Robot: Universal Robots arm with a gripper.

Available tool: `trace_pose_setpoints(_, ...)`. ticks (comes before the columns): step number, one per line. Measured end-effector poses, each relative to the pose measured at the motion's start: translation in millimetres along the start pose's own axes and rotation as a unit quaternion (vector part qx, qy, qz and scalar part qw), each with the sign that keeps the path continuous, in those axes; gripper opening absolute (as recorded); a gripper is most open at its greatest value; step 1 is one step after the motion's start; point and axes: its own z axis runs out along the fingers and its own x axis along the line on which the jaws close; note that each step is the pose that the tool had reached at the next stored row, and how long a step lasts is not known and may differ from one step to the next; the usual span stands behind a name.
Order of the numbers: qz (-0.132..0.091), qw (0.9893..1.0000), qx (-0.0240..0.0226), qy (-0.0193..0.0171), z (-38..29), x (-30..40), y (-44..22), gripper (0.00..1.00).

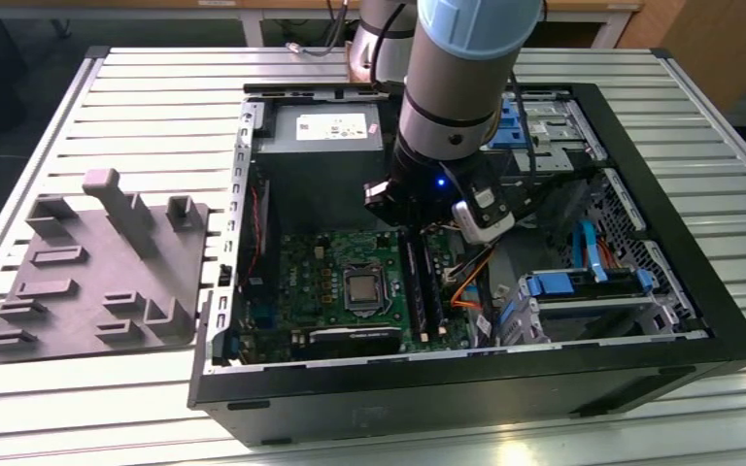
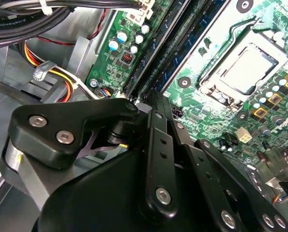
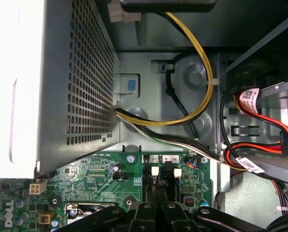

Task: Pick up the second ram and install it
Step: 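Press down the second ram until it locks into place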

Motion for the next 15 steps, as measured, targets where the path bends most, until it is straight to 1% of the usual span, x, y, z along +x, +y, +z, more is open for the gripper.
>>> trace_pose_setpoints(15, 0.000, 1.0000, -0.0001, 0.0000, 1.5, 0.0, -0.1, 0.11)
